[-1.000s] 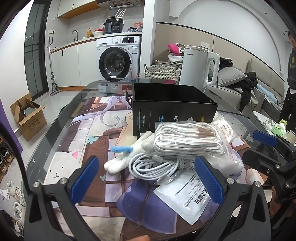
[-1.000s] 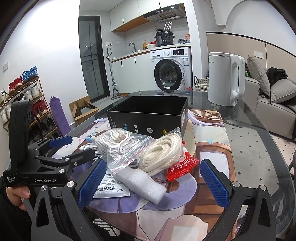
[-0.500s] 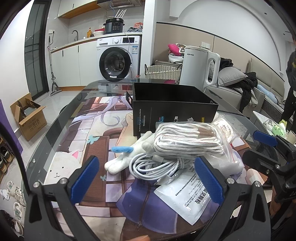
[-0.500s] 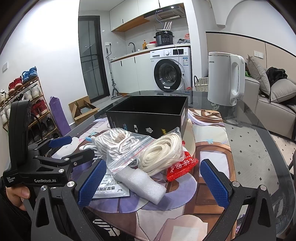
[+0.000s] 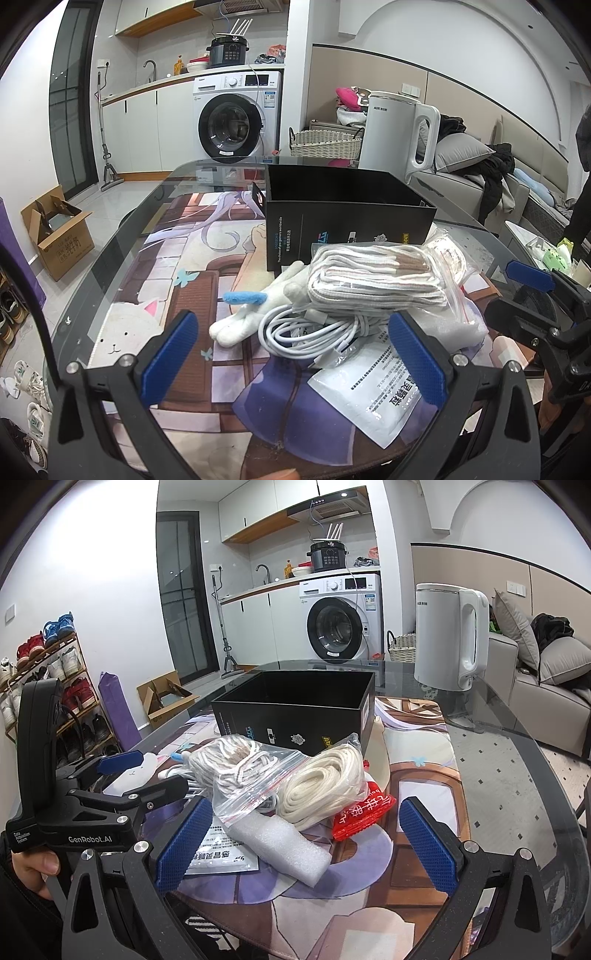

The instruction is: Organize soft objects

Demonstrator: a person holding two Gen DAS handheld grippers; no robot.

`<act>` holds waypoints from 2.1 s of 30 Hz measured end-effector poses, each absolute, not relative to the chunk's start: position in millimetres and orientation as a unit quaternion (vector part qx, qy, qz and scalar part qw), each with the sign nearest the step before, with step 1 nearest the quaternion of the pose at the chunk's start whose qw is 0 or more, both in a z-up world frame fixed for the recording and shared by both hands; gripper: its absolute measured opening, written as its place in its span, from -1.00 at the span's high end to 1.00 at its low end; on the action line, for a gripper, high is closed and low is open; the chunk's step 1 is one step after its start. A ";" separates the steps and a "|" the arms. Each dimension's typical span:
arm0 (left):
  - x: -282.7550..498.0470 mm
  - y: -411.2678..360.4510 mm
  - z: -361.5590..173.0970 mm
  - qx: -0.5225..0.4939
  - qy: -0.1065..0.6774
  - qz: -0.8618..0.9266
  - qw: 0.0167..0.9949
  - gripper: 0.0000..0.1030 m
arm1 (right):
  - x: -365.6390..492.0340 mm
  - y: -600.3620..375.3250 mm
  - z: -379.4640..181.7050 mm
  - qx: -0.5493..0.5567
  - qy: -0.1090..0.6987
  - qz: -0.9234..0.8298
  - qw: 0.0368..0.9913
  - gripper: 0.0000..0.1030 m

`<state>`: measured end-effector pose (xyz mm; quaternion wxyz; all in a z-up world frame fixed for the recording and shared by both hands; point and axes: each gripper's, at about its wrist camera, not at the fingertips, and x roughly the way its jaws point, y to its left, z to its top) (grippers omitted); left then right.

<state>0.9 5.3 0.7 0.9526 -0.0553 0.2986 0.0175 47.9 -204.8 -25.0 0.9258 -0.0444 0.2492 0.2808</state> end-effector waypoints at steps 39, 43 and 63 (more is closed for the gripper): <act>4.1 25.8 14.2 -0.057 0.303 -0.024 0.951 -1.00 | 63.6 -160.1 -66.1 -0.069 0.333 0.269 0.901 -0.99; 5.5 31.9 11.5 -0.060 0.306 -0.015 0.950 -1.00 | 60.6 -149.0 -68.9 -0.058 0.326 0.254 0.909 -0.99; 8.6 27.7 8.6 -0.061 0.312 -0.009 0.948 -1.00 | 58.0 -168.3 -71.6 -0.032 0.323 0.201 0.924 -0.74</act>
